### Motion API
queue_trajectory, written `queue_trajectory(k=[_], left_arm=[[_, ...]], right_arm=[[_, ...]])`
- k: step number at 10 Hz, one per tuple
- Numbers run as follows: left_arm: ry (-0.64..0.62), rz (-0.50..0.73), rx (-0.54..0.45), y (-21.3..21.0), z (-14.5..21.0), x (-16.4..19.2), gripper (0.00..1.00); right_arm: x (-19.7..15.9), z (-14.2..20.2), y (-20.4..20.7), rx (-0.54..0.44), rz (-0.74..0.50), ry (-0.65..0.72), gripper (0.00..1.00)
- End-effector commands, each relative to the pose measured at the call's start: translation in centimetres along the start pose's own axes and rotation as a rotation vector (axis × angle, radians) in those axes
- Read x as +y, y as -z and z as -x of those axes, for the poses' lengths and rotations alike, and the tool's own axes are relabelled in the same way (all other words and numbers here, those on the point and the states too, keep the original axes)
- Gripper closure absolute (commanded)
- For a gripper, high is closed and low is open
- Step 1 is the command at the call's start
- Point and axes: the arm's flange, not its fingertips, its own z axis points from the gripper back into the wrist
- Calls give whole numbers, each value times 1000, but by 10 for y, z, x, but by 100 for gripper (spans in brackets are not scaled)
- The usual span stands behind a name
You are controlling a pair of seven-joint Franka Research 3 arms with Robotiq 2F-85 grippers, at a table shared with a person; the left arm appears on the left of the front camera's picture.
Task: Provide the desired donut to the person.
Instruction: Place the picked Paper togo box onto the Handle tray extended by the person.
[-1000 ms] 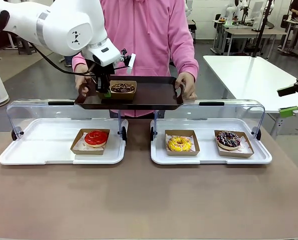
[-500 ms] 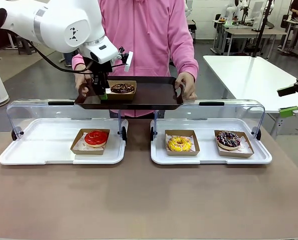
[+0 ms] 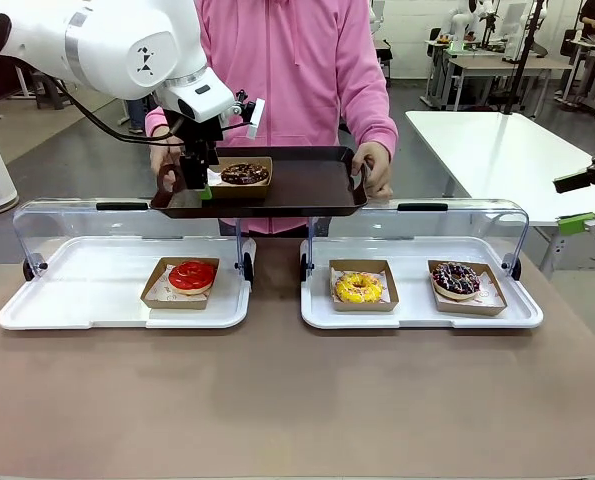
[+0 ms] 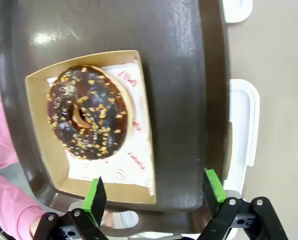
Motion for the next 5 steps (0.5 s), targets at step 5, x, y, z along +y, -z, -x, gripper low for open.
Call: queue_trajectory(k=[5], left_arm=[[3, 10, -2, 0, 1, 0, 0]], right_arm=[[-2, 1, 1, -18, 1, -9, 0]])
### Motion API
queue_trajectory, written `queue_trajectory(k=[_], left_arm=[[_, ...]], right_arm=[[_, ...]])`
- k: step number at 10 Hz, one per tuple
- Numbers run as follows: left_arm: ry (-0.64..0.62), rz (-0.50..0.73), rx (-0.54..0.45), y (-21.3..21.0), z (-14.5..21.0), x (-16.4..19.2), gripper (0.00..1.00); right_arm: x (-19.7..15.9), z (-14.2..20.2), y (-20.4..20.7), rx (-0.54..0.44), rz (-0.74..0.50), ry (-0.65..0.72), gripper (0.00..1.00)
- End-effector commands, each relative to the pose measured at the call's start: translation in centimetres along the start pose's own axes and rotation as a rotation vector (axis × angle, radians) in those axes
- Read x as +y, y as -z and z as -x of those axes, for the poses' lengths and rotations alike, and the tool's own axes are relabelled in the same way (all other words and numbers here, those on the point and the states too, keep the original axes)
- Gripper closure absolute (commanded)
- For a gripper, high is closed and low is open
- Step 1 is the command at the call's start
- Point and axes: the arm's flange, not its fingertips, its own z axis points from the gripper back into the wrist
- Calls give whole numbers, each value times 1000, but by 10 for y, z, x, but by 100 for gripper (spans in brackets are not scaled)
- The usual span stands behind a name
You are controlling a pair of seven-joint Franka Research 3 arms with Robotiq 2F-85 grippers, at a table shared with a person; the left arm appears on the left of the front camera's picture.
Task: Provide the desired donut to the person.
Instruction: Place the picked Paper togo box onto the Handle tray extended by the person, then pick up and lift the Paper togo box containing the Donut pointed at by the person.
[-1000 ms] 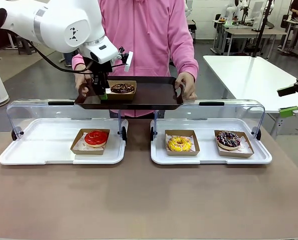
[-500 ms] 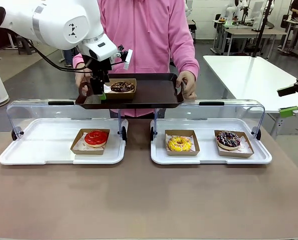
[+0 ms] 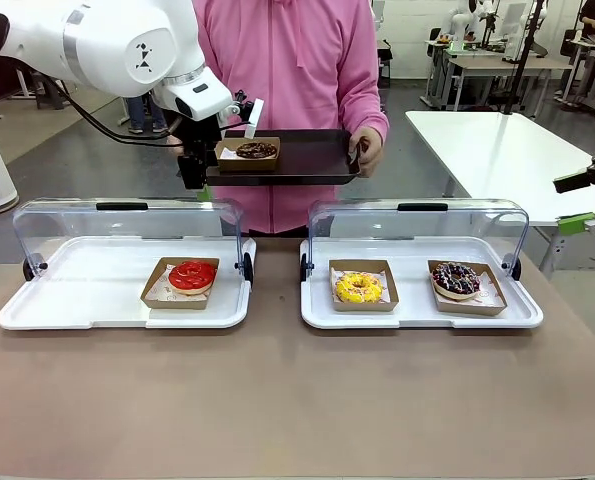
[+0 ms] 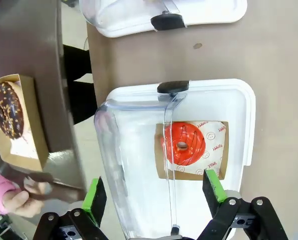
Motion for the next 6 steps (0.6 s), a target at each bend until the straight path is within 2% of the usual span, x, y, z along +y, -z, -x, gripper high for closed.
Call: queue_trajectory(k=[1, 6], left_arm=[[-2, -7, 6, 0, 0, 0, 0], [-2, -7, 6, 0, 0, 0, 0]], right_arm=[[-2, 1, 1, -18, 1, -9, 0], [-2, 1, 1, -18, 1, -9, 0]])
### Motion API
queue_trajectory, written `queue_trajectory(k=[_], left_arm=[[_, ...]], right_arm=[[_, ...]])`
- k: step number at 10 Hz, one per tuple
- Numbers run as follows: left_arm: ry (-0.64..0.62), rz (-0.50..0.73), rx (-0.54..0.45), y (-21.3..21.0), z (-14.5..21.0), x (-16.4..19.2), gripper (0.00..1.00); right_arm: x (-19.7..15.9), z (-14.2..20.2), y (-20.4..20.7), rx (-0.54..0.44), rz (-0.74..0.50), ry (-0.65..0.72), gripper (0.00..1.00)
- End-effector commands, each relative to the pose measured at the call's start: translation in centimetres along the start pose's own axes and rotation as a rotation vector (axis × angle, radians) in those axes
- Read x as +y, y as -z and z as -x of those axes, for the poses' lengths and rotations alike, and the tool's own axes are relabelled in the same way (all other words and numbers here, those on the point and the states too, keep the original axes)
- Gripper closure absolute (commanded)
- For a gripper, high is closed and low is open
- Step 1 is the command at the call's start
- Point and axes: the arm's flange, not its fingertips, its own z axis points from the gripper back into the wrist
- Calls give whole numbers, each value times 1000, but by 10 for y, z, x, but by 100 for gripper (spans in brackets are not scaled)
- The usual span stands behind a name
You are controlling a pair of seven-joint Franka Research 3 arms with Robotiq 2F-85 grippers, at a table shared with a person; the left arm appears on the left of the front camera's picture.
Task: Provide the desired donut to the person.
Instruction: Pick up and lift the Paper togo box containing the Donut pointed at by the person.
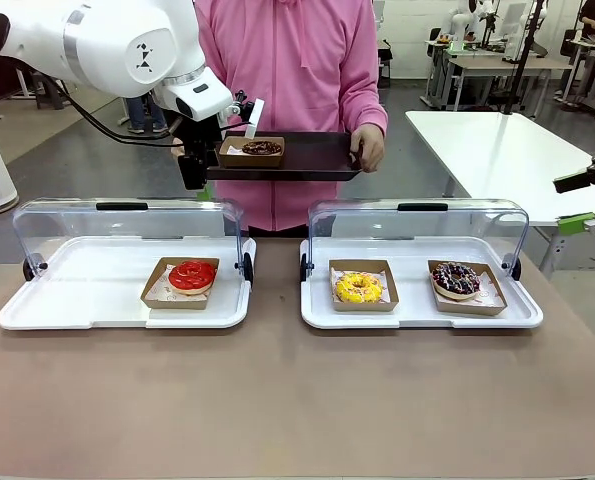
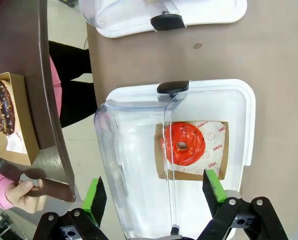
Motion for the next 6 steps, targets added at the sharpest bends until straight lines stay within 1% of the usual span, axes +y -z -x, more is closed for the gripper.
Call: queue_trajectory(k=[1, 3, 4, 5, 6], left_arm=[[-3, -7, 6, 0, 0, 1, 0], [0, 0, 0, 0, 0, 0, 0], [-57, 50, -18, -35, 15, -4, 0], [-112, 103, -68, -51, 44, -16, 0], [-186, 140, -97, -56, 80, -32, 0]], right_arm=[[-2, 1, 1, -18, 1, -9, 0], [-2, 1, 1, -18, 1, -9, 0], [-2, 1, 1, -18, 1, -9, 0], [-2, 1, 1, -18, 1, -9, 0], [-2, 1, 1, -18, 1, -9, 0]])
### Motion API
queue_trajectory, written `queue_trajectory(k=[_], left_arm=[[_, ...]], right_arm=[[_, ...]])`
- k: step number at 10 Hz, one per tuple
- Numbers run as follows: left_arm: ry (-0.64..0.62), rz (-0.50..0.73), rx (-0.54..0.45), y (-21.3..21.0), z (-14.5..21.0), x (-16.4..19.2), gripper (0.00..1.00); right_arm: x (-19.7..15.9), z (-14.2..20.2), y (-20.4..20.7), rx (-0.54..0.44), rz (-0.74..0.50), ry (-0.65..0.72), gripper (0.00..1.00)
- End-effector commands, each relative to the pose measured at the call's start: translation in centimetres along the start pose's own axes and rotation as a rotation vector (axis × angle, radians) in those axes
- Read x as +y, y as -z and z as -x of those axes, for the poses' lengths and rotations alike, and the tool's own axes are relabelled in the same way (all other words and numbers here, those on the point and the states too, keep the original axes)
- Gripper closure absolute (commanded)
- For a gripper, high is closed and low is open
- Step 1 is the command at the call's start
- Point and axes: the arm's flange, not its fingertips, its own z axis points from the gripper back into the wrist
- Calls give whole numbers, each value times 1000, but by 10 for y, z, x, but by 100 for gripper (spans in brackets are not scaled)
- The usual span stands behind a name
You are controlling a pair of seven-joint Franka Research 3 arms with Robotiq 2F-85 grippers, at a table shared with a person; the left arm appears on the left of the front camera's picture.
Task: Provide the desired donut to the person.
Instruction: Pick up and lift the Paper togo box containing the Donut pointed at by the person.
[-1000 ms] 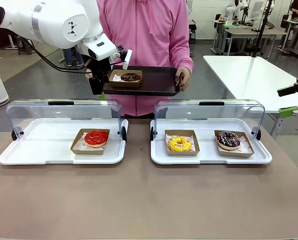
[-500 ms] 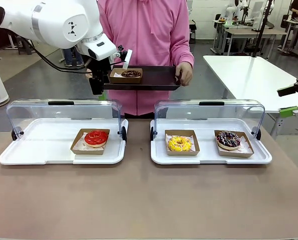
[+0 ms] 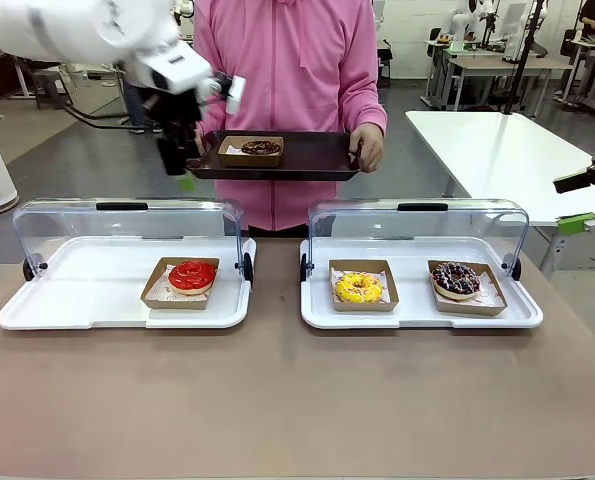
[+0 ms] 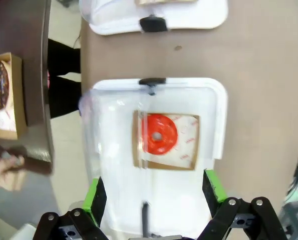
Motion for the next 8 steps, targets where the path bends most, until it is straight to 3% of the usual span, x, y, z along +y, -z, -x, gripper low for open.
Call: queue_trajectory(k=[1, 3, 8], left_arm=[[-121, 74, -111, -11, 76, -33, 0], [-187, 45, -235, -6, 139, -68, 0], [-323, -46, -386, 16, 254, -114, 0]], right_arm=[[-2, 1, 1, -18, 1, -10, 0], [-2, 1, 1, -18, 1, -10, 0], [-2, 1, 1, -18, 1, -10, 0]])
